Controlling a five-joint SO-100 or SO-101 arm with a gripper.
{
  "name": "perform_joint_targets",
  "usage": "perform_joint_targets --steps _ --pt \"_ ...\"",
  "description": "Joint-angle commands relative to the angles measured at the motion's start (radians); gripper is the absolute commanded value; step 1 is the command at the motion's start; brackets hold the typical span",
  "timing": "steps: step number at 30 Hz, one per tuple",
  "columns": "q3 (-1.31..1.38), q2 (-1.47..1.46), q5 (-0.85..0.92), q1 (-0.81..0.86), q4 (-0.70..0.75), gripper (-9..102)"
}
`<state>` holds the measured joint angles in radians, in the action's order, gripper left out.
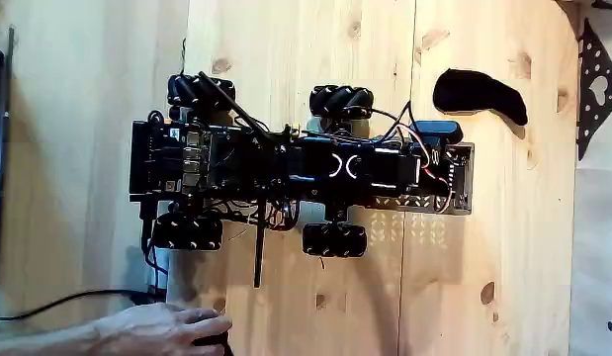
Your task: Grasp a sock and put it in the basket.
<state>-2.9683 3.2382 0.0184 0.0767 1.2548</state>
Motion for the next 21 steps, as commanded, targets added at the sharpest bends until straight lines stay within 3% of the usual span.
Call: perform_joint_targets --steps 1,6,16,21 --pt "0.005 0.002 -0.009 -0.037 0.1 0" --pt "0.021 -0.028 -0.057 -0.077 -0.017 0" --pt "0.048 -0.42 -0.067 0.037 -0.678 9" --pt "0.219 -0.545 -0.071 0.054 -0.629 10"
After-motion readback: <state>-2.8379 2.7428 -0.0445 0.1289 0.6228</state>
